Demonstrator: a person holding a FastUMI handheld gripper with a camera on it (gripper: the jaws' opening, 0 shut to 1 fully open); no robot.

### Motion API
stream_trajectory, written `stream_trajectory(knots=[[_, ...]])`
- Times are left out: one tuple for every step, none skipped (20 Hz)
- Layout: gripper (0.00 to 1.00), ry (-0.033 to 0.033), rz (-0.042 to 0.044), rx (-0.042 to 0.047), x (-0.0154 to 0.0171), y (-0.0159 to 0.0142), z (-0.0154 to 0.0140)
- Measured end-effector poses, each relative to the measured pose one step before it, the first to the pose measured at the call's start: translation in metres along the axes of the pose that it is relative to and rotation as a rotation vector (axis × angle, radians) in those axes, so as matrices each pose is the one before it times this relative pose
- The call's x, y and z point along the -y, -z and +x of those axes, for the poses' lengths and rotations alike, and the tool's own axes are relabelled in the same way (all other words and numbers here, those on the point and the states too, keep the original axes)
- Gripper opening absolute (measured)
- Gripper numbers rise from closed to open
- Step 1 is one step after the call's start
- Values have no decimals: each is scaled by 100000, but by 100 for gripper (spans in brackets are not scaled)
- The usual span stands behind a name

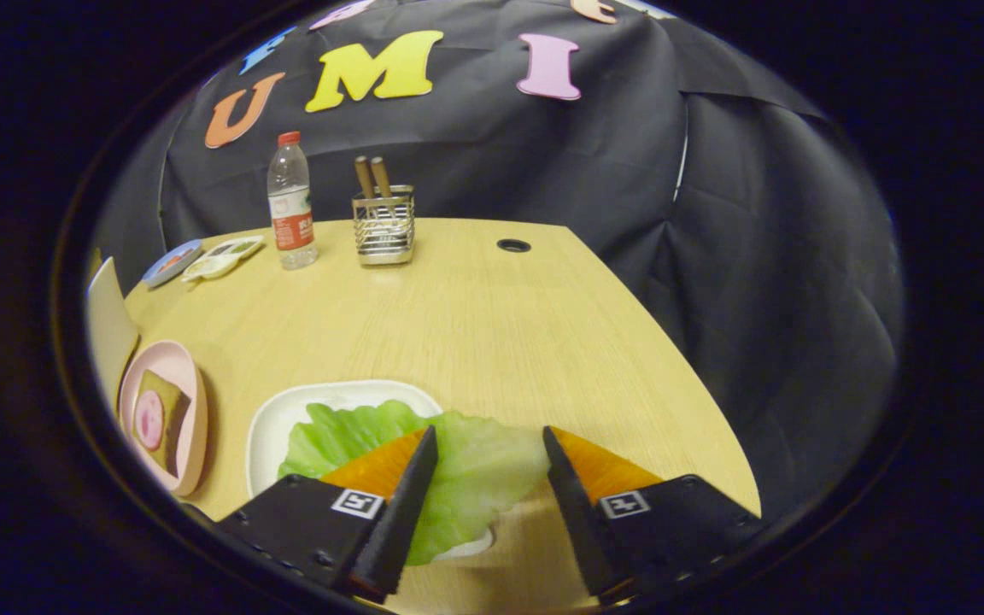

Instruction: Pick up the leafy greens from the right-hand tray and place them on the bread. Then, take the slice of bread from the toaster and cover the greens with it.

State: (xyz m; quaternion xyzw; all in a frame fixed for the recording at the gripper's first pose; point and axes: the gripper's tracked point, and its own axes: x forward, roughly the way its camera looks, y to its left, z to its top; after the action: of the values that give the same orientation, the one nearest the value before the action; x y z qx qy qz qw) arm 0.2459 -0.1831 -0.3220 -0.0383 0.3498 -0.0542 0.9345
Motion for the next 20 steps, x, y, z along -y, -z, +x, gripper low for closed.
stream_trajectory(knots=[[72, -630, 50, -381, -240, -181, -83], [64, 625, -134, -33, -13, 98, 96], [57, 588, -217, -154, -82, -37, -15], [49, 1216, -610, 101, 88, -26, -44], [40, -479, -724, -361, -156, 10, -114], [32, -13, 1518, -22, -64, -167, -163], [23, 657, 1450, -482, 67, -120, -174], [15, 977, 1120, -748, 260, 101, 122], [9, 333, 126, -159, 34, -115, -271], [8, 712, 1198, -667, 149, 99, -352], [0, -151, 592, -957, -206, -49, -404], [1, -766, -761, -492, -233, 45, -203], [1, -710, -116, 572, -276, -239, -459], [0, -915, -7, 1073, -207, -349, -591], [0, -1958, 618, 1653, -310, -651, -703], [0, -1063, 1118, 2535, -192, -692, -627], [0, -1042, 477, 1353, -137, -643, -616], [0, -566, 395, 1676, -137, -347, -581], [0, -475, -205, 934, -140, -378, -593], [0, -413, 295, 1427, -219, -384, -510]])
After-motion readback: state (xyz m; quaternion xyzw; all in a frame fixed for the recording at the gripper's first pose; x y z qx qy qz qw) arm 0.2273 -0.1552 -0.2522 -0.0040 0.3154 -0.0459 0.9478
